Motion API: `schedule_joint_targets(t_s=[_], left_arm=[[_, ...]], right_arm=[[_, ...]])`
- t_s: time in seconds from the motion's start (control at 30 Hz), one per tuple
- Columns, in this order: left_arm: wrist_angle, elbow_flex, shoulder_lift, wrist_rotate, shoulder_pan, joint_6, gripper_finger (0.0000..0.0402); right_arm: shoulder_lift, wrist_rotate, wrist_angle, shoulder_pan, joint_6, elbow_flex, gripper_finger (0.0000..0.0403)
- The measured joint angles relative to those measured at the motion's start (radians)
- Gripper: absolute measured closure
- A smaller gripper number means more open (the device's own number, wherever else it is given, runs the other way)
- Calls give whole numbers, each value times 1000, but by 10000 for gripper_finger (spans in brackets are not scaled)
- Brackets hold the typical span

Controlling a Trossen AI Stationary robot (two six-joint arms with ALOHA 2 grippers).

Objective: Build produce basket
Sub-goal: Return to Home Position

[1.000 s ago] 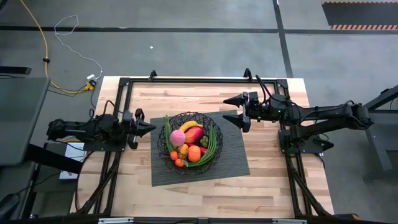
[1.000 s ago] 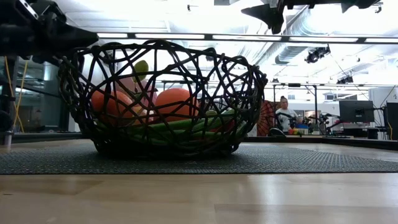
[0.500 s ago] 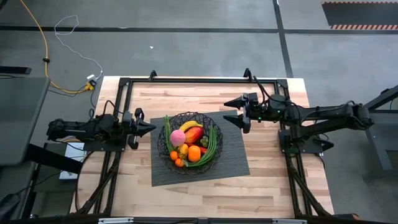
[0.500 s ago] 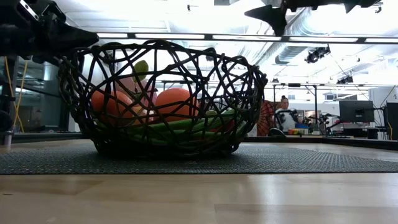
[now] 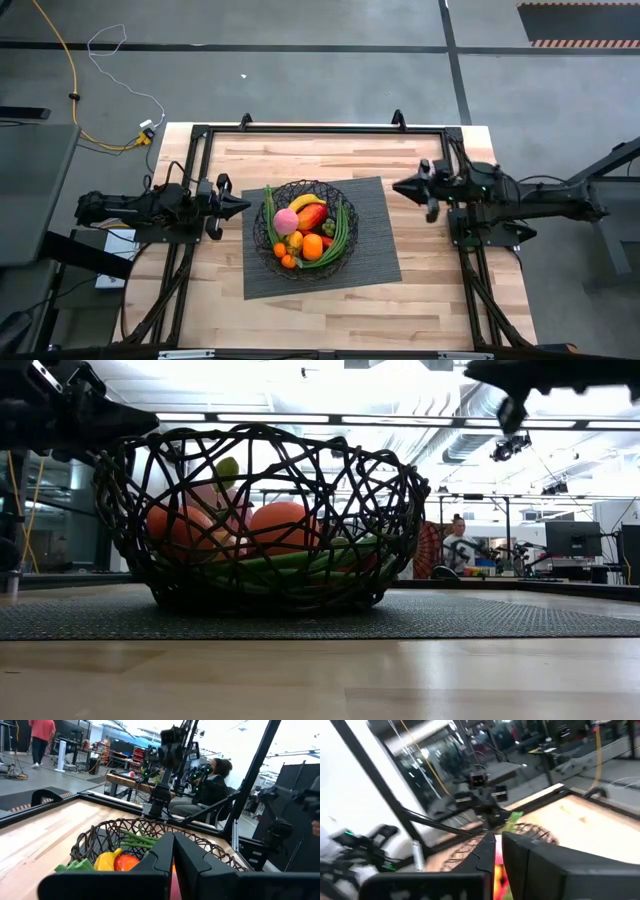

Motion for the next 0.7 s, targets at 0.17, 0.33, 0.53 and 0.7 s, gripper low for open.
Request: schedule_joint_targets(t_s=[0.17, 0.33, 0.53, 0.7], left_arm=[[0, 0, 0, 0, 0, 0, 398], [0, 0, 0, 0, 0, 1, 398], [0, 0, 0, 0, 0, 2, 398], [0, 0, 0, 0, 0, 1, 398]], right_arm=[[-197, 6, 217, 60, 103, -245, 398], [-306, 90, 329, 130, 107, -396, 400], [-352, 148, 226, 203, 60, -421, 402], [-378, 148, 121, 218, -1, -420, 402]])
